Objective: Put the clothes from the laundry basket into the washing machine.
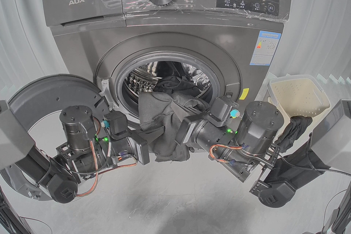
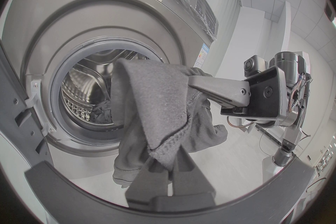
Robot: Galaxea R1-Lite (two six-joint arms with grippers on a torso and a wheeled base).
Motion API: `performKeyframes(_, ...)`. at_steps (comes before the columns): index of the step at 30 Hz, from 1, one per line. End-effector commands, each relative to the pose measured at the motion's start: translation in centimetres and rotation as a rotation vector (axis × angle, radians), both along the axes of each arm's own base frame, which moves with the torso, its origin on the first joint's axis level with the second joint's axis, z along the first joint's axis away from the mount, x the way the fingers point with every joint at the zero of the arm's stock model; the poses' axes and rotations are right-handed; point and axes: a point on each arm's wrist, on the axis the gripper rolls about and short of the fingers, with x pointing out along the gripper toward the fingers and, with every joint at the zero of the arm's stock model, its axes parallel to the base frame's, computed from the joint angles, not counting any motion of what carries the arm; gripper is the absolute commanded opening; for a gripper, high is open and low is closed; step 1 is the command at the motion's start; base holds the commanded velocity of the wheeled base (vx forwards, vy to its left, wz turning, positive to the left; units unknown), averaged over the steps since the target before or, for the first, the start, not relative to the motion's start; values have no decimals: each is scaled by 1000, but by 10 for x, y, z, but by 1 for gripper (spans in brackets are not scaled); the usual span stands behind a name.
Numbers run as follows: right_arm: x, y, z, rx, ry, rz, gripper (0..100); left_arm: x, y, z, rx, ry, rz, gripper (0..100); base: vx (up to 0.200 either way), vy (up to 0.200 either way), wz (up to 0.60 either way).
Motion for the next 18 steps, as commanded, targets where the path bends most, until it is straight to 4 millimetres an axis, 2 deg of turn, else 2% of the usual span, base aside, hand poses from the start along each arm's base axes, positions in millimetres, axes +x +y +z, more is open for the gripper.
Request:
performKeyframes(1, 2, 2, -6, -7, 4, -2, 0, -4, -4, -7, 5, 10, -14, 0, 0, 0, 0)
performKeyframes(7, 1, 1, -9, -13, 5, 0, 0, -12, -3, -9, -9, -14, -26, 0, 0, 0, 0)
performKeyframes(8, 1, 1, -11, -16, 8, 3, 100, -14, -2, -9, -15, -22, -26, 0, 0, 0, 0)
performKeyframes(18, -2, -1, -13, -25, 18, 11, 100, -11, 0, 2, -72, -108, 13, 0, 0, 0, 0)
